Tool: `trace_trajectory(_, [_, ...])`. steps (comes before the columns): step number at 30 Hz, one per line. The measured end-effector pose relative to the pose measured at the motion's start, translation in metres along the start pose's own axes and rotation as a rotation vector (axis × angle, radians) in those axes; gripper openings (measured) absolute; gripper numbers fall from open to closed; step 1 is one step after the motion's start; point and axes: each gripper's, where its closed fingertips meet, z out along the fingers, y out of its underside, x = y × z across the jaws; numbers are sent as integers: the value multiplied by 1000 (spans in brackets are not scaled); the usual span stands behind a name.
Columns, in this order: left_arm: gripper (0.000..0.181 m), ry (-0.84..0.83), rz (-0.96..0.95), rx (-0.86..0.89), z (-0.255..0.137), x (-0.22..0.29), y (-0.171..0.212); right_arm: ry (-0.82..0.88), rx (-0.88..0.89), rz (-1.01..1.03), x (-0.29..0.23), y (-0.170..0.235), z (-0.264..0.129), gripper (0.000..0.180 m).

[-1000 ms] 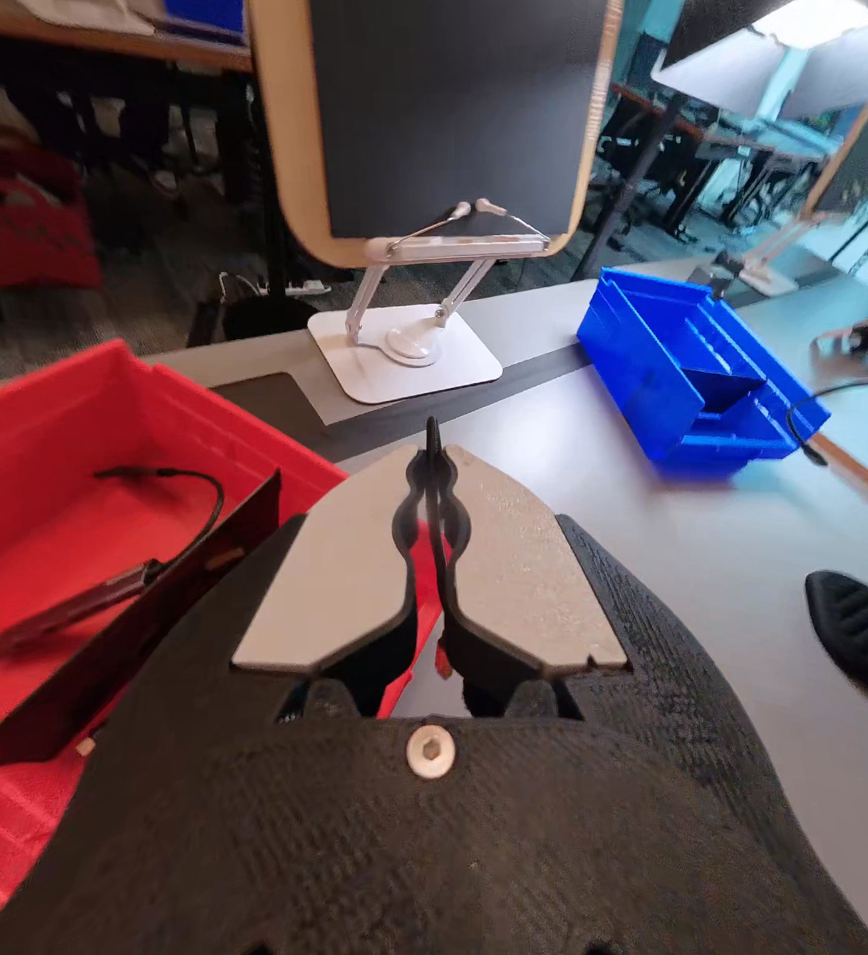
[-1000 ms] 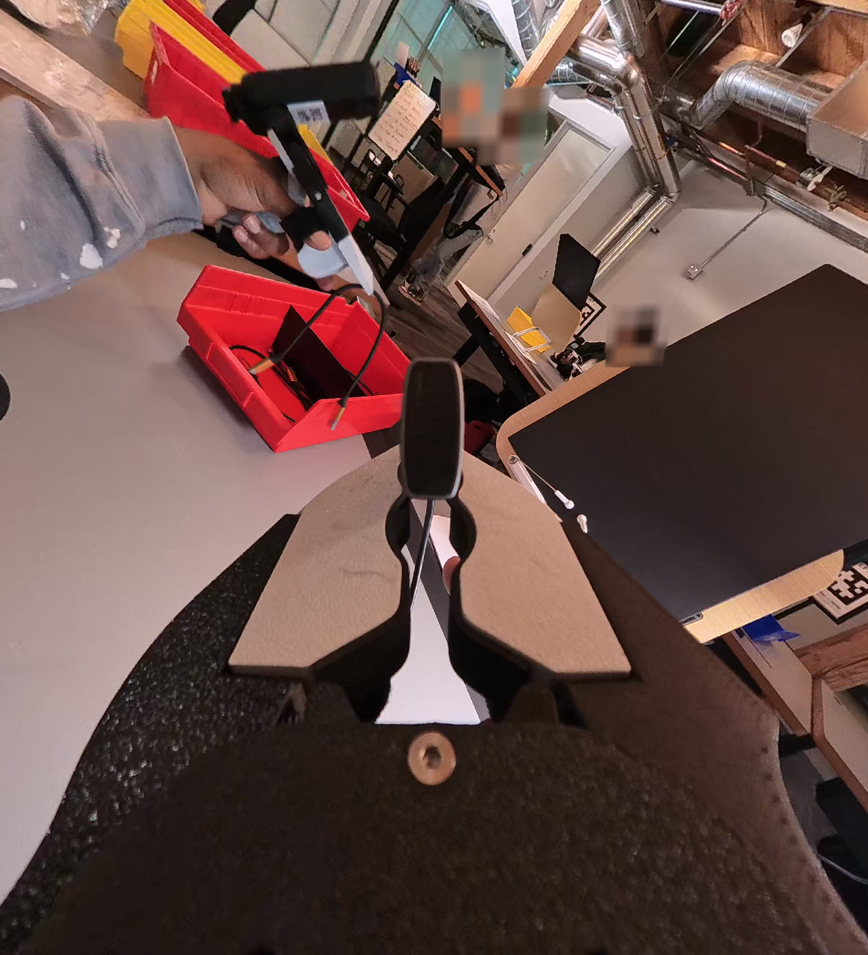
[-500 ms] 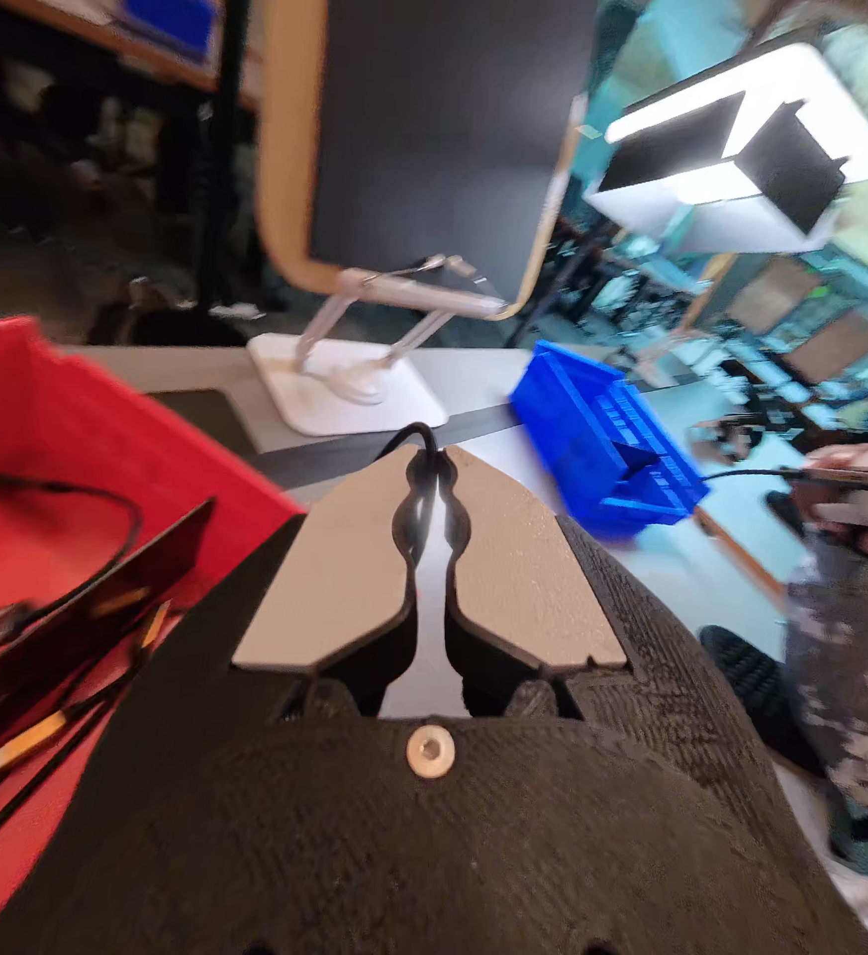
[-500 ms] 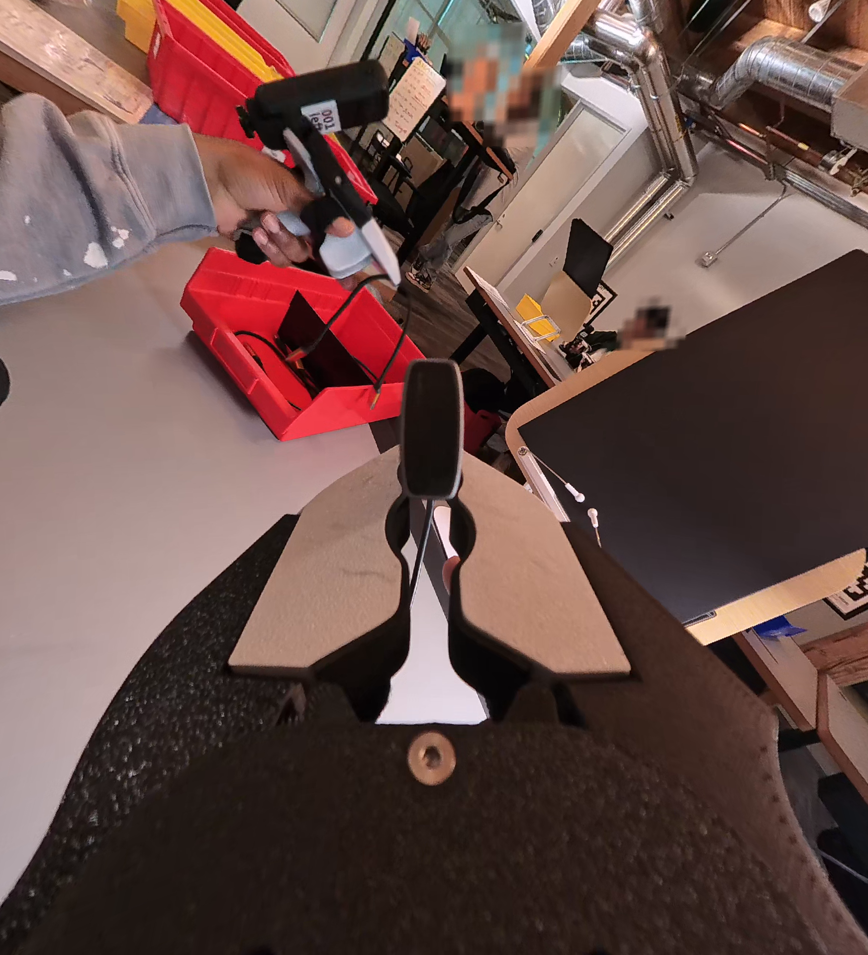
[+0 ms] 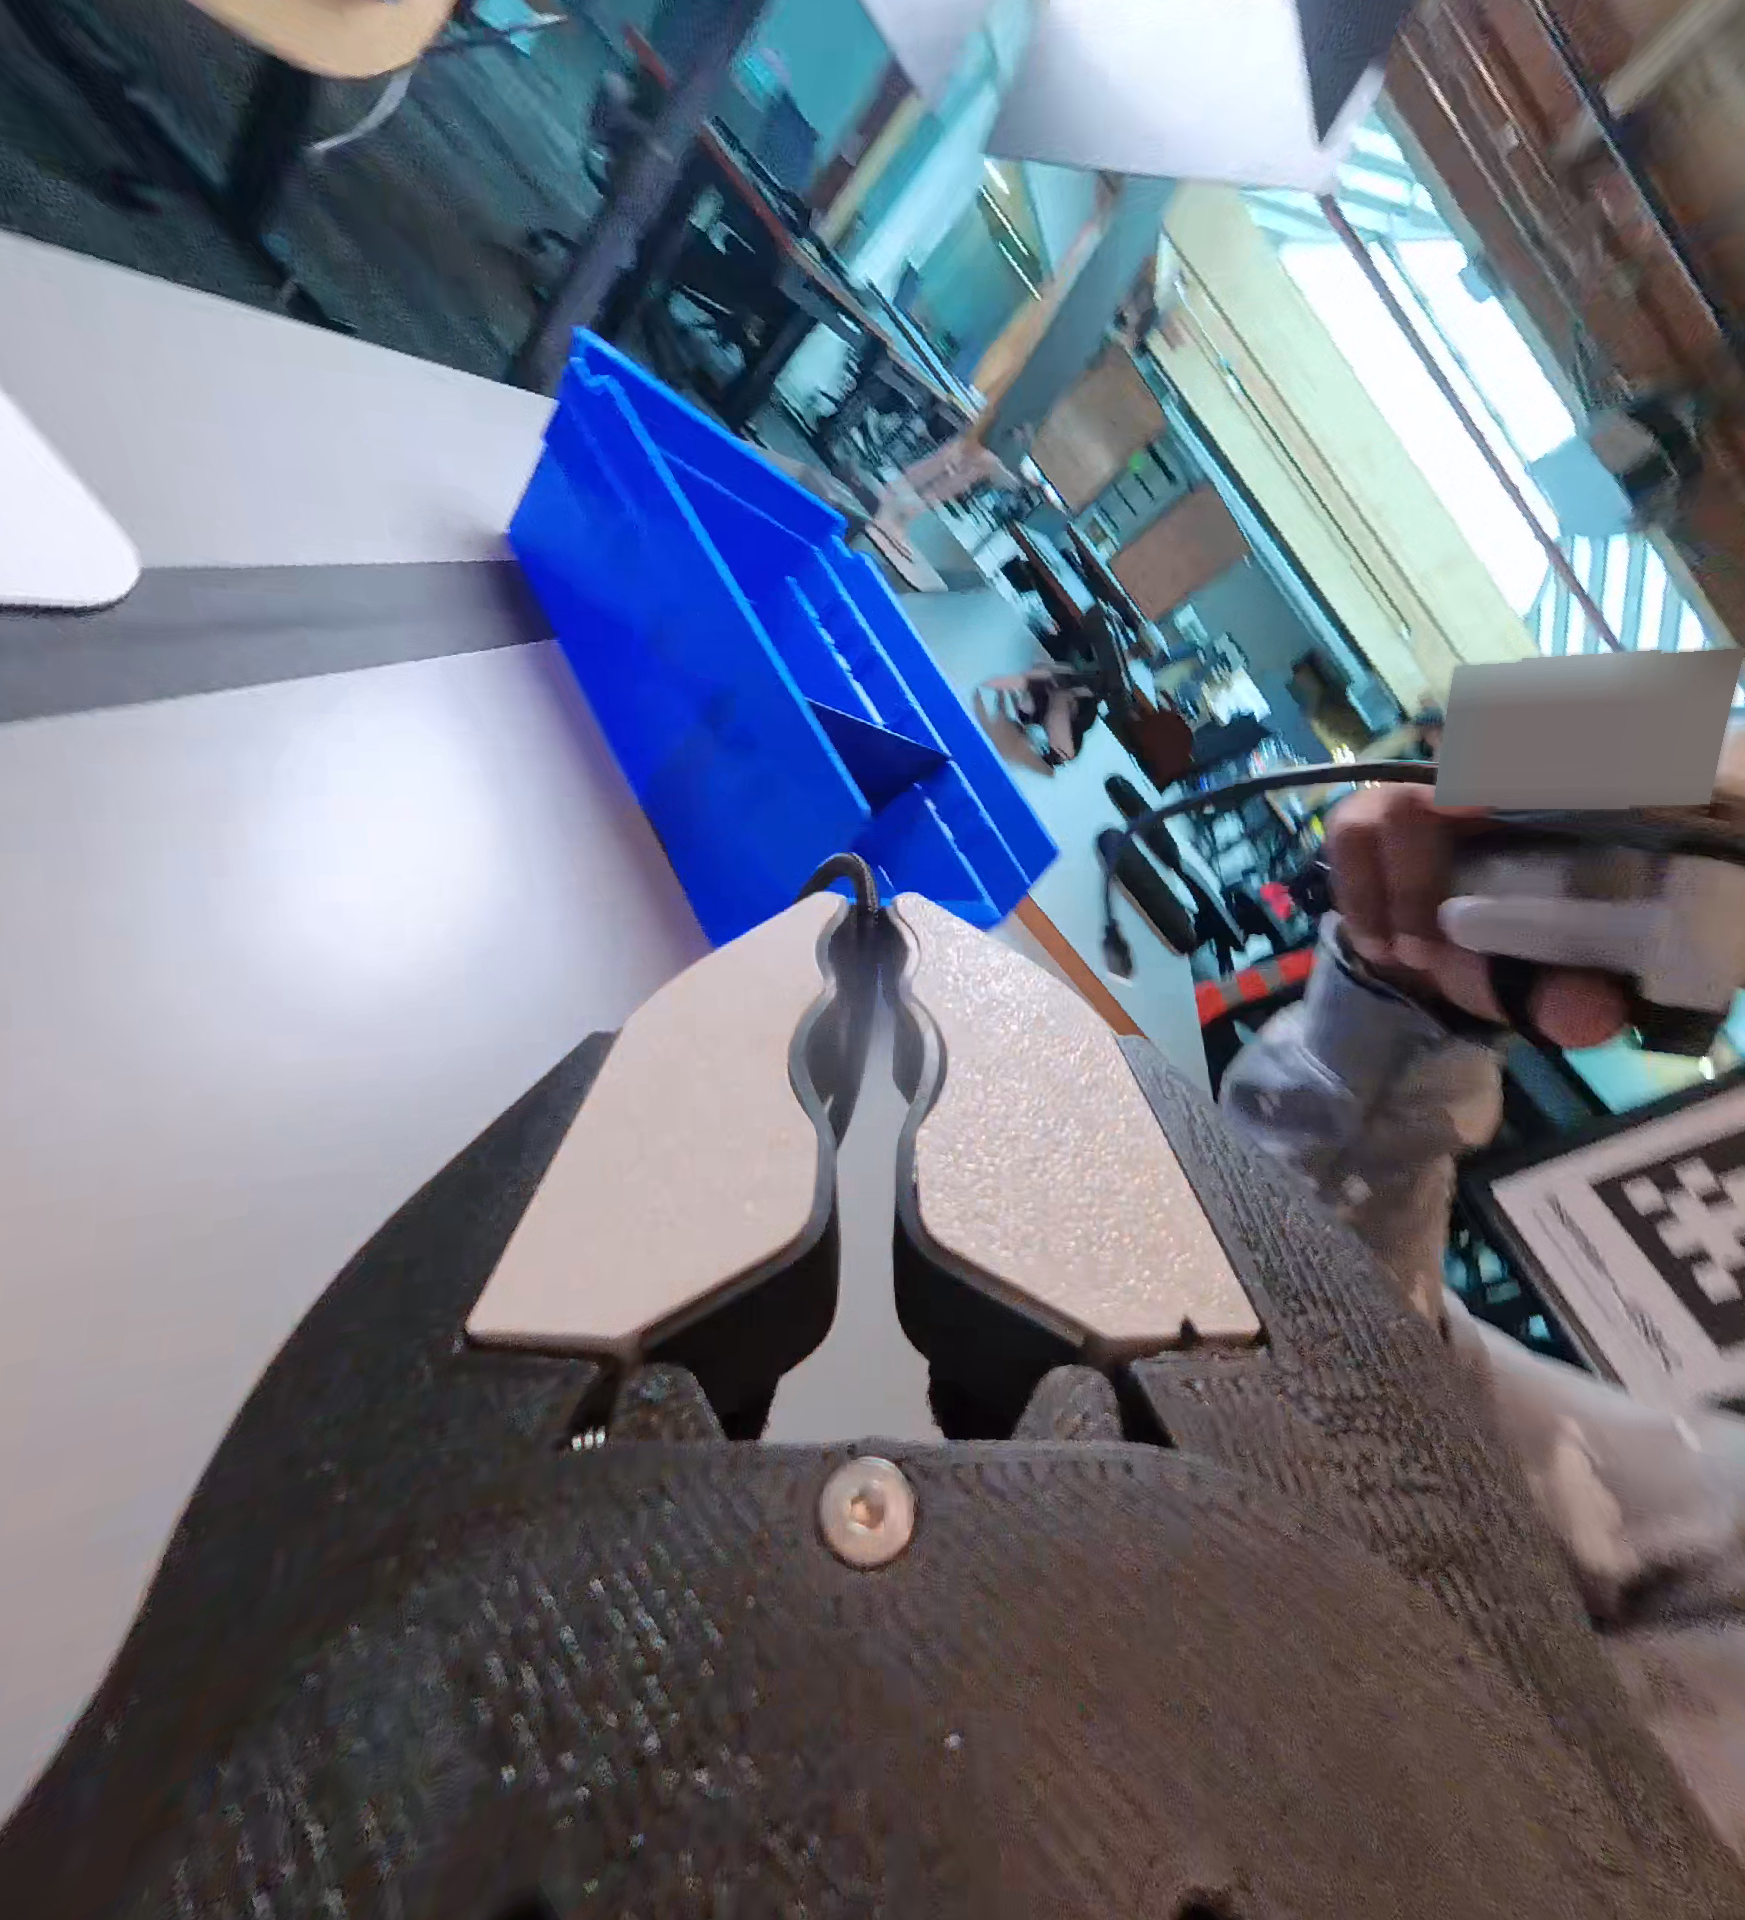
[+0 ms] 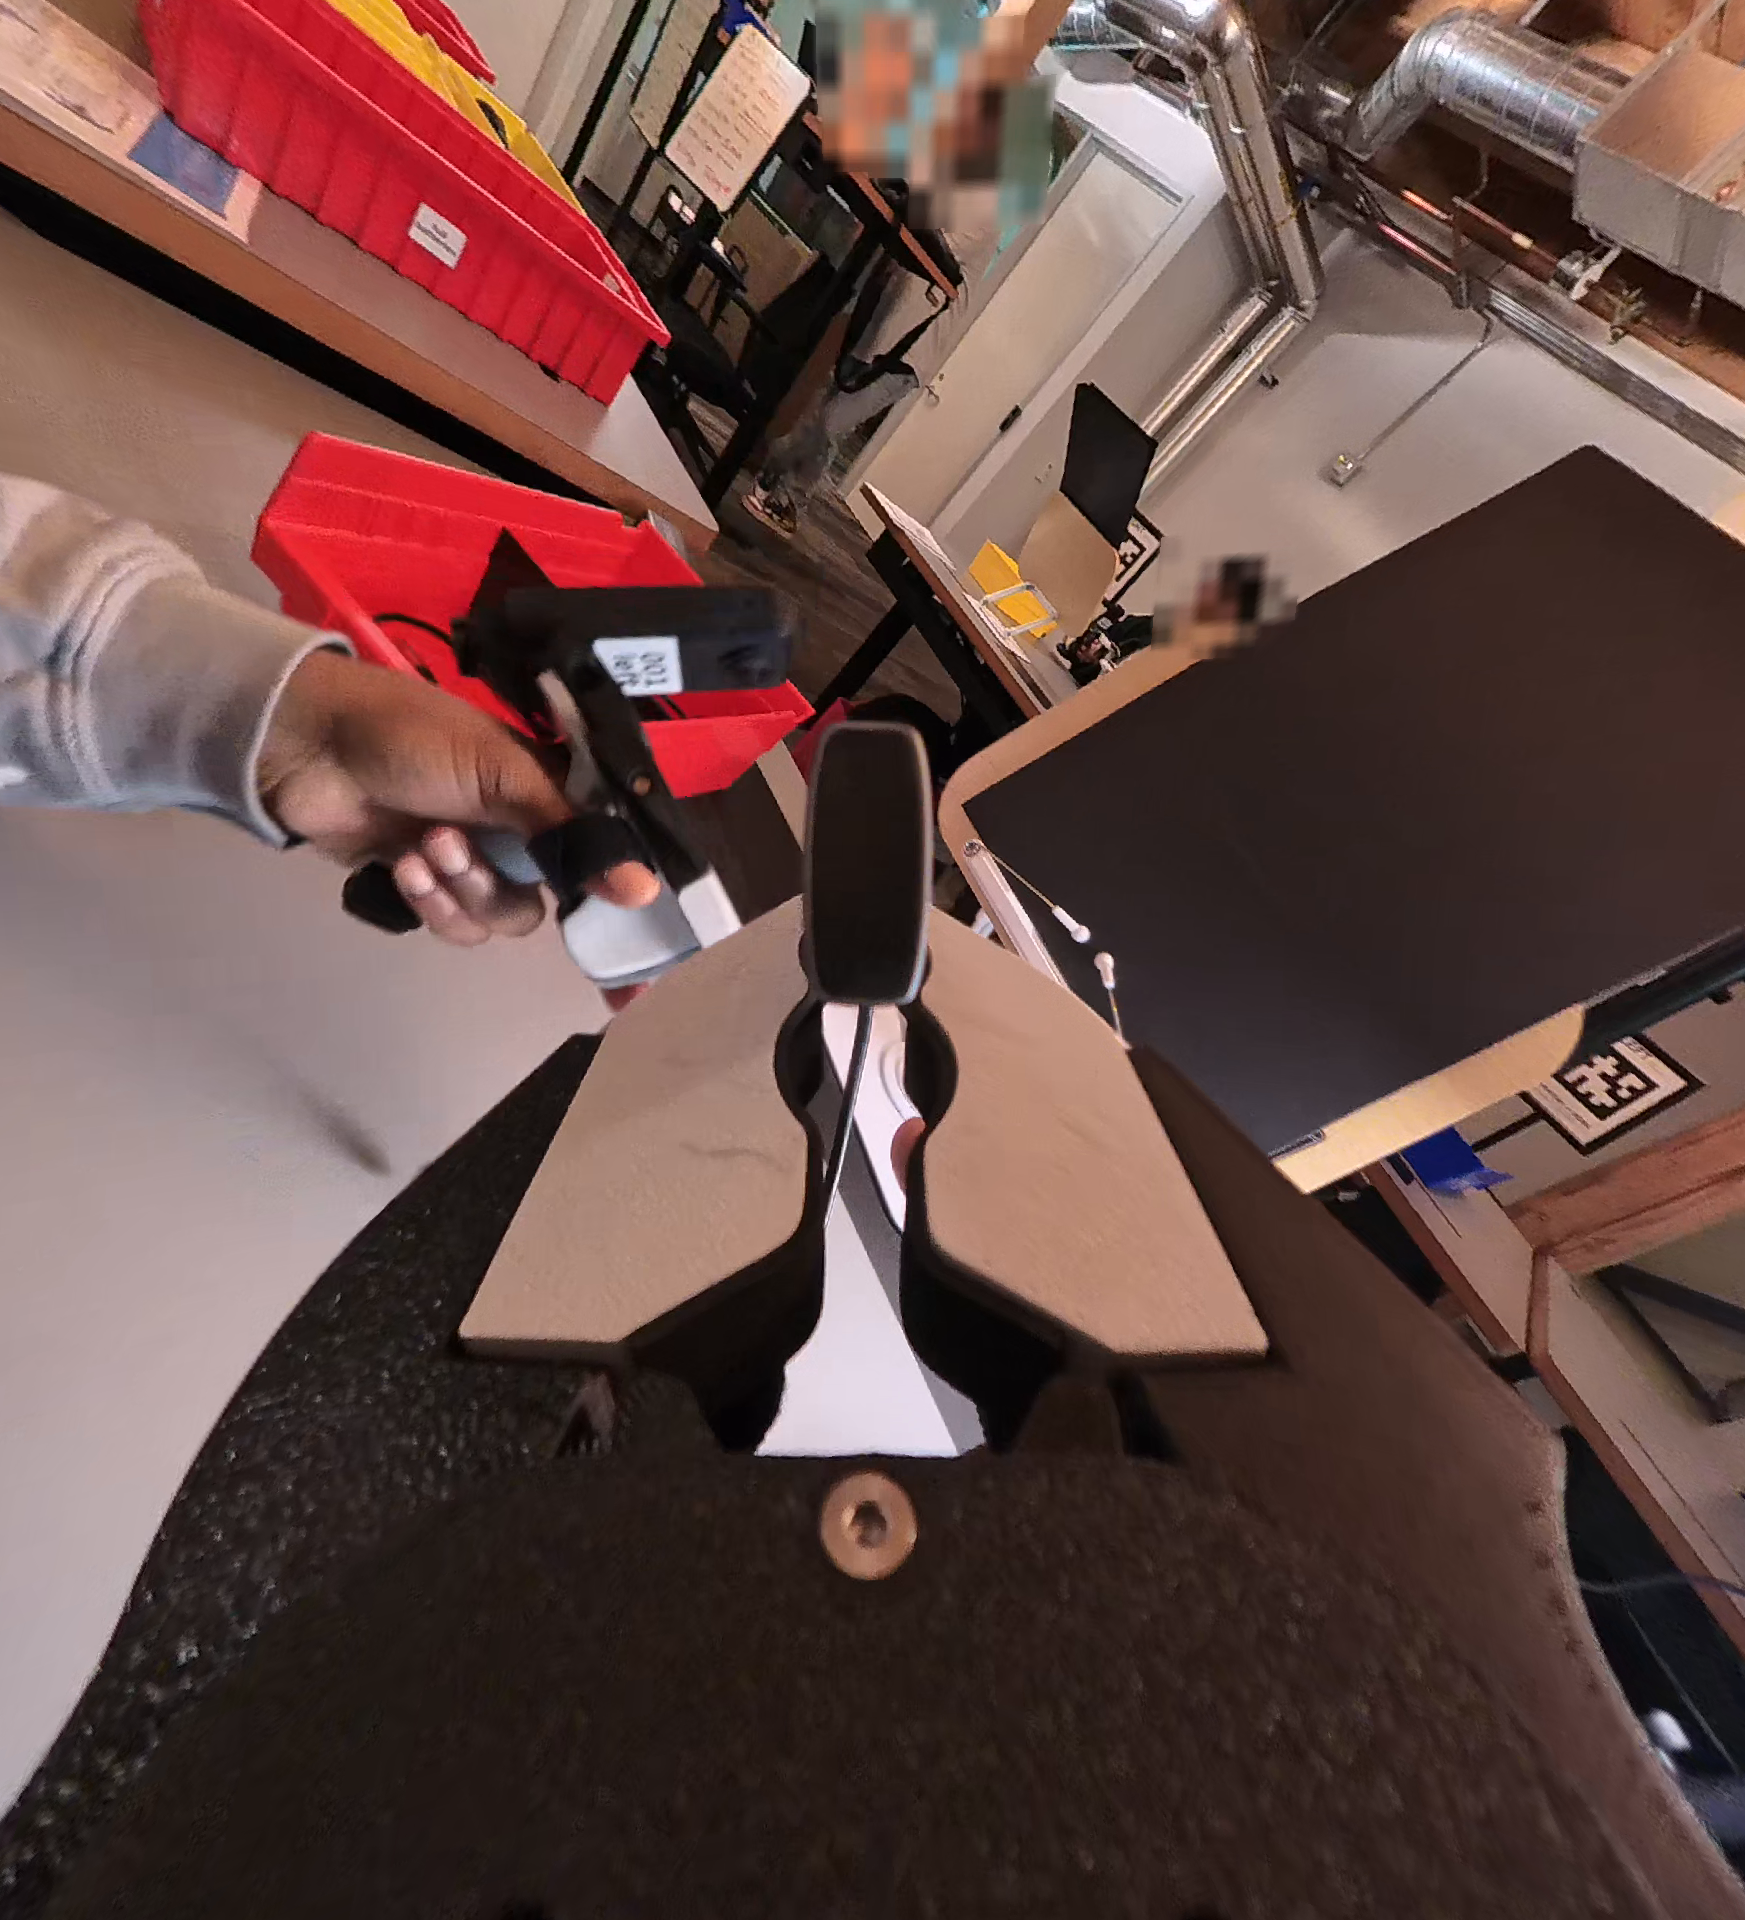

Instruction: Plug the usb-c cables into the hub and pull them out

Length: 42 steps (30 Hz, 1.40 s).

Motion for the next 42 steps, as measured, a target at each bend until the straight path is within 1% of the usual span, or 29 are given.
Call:
trace_trajectory(2, [4,-53,-52,78,6,-14,3,10,-22,-9,4,4,-4,10])
trace_trajectory(5, [4,-130,-113,185,0,-29,7,23,-48,-5,10,12,-9,10])
trace_trajectory(8, [4,-215,-133,196,-9,-43,23,36,-61,9,16,19,-12,10])
trace_trajectory(10, [4,-270,-99,127,-12,-50,41,40,-67,16,18,22,-13,10])
trace_trajectory(12, [4,-355,5,36,-18,-58,58,42,-69,21,20,24,-14,10])
trace_trajectory(14, [4,-447,159,-105,-24,-66,76,42,-67,28,21,25,-15,10])
trace_trajectory(16, [4,-514,310,-196,-32,-69,87,39,-66,32,21,26,-15,10])
trace_trajectory(20, [6,-590,621,-420,-48,-69,105,30,-64,31,18,24,-14,10])
trace_trajectory(23, [6,-626,811,-533,-64,-73,115,18,-62,29,15,22,-11,10])
trace_trajectory(27, [8,-725,969,-669,-93,-86,120,0,-71,23,10,23,-7,10])
trace_trajectory(29, [13,-777,940,-730,-109,-95,124,-8,-73,22,8,23,-6,10])
trace_trajectory(30, [16,-786,909,-730,-113,-96,126,-12,-74,22,7,23,-5,10])
trace_trajectory(32, [22,-768,842,-723,-118,-94,129,-18,-78,21,5,23,-3,10])
trace_trajectory(33, [27,-749,835,-714,-120,-90,129,-20,-80,19,4,24,-3,10])
trace_trajectory(35, [29,-658,866,-707,-122,-74,131,-23,-82,19,4,24,-2,10])
trace_trajectory(39, [29,-327,913,-760,-120,-29,156,-31,-78,33,3,25,-1,10])
trace_trajectory(41, [29,-158,903,-850,-120,-9,176,-35,-83,38,3,27,1,10])
trace_trajectory(42, [30,-101,908,-916,-121,-4,186,-37,-87,38,2,29,1,10])
